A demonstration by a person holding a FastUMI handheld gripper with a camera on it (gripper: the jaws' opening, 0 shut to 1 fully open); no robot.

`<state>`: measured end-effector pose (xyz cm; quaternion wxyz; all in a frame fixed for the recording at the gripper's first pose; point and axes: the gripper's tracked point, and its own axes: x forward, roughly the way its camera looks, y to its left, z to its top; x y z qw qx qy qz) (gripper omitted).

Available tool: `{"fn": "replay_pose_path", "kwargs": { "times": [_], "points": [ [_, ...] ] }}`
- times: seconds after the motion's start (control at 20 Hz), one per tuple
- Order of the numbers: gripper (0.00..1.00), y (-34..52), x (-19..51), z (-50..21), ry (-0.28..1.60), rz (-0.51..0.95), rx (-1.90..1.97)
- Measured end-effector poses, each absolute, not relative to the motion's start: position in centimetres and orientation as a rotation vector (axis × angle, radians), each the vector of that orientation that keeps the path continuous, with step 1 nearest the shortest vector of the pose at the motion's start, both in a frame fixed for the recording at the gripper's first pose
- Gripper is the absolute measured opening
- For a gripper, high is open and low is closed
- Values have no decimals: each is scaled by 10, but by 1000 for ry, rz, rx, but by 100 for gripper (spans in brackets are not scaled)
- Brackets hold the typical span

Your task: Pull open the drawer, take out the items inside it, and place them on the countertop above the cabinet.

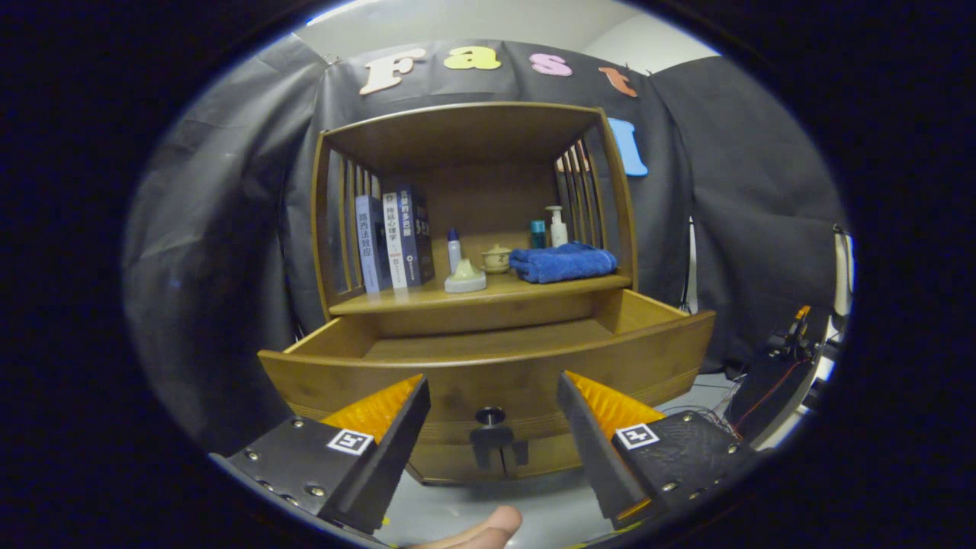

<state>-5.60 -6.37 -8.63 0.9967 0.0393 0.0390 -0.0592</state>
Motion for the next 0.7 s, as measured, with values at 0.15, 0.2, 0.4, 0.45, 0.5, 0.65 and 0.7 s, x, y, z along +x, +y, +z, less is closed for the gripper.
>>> {"fn": "replay_pose_path", "kwargs": {
  "times": [0.15, 0.2, 0.4, 0.45, 0.5, 0.65, 0.7],
  "points": [
    [100, -67, -46, -111, 88, -125, 63],
    [100, -71, -44, -117, 97, -136, 60],
    [100, -72, -25, -133, 97, -141, 76],
    [100, -74, -19, -139, 107, -144, 69],
    [100, -73, -13, -144, 117, -144, 61],
    [100, -61, 2, -152, 138, -98, 38],
    [100, -61, 2, -147, 127, -96, 48]
  ]
}}
